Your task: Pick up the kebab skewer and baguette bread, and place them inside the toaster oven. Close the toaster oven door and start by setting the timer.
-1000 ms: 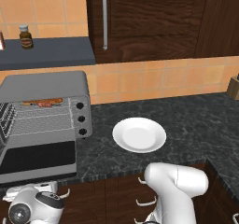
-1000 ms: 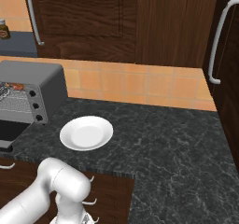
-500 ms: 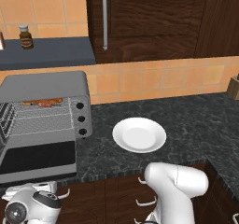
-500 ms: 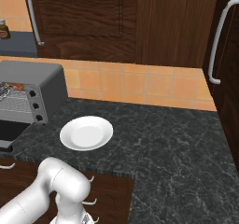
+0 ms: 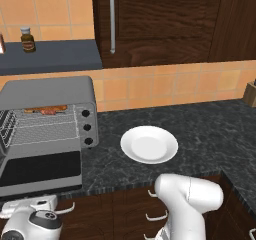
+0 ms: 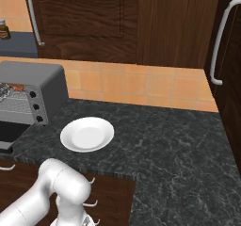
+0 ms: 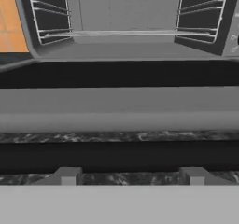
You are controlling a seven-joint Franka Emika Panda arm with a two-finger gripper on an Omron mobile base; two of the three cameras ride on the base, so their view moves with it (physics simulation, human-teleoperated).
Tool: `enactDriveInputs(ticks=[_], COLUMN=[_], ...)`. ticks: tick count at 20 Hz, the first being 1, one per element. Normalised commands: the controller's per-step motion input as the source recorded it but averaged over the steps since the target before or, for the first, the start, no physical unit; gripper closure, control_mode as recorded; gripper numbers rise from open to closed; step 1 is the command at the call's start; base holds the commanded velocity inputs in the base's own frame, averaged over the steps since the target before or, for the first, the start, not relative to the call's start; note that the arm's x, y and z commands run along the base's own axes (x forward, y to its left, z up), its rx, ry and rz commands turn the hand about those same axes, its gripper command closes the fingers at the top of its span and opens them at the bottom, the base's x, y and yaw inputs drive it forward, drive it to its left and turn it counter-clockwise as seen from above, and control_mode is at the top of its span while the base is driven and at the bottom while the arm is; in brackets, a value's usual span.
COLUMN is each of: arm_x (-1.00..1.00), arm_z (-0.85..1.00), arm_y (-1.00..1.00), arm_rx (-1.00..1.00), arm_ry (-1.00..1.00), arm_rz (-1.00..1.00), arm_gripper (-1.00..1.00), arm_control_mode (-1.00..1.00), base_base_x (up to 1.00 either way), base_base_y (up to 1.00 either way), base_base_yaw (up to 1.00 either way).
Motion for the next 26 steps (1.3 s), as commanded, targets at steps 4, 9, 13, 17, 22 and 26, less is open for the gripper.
enactDriveInputs(ticks=[4, 9, 13, 17, 22, 26], arm_x=[0.37, 0.33, 0.39, 0.48, 0.57, 0.62], arm_z=[0.4, 0.59, 0.56, 0.54, 0.52, 0.46], arm_y=[-0.13, -0.21, -0.23, -0.24, -0.25, -0.28], arm_rx=[0.0, 0.0, 0.0, 0.0, 0.01, 0.02], arm_ry=[-0.09, -0.06, -0.04, -0.03, -0.01, 0.0], arm_rz=[0.0, 0.0, 0.0, 0.0, 0.0, 0.0], arm_gripper=[-1.0, -1.0, -1.0, -1.0, -1.0, -1.0], arm_control_mode=[-1.0, -1.0, -1.0, -1.0, -1.0, -1.0], base_base_x=[0.0, 0.0, 0.0, 0.0, 0.0, 0.0], base_base_y=[0.0, 0.0, 0.0, 0.0, 0.0, 0.0], base_base_yaw=[0.0, 0.0, 0.0, 0.0, 0.0, 0.0])
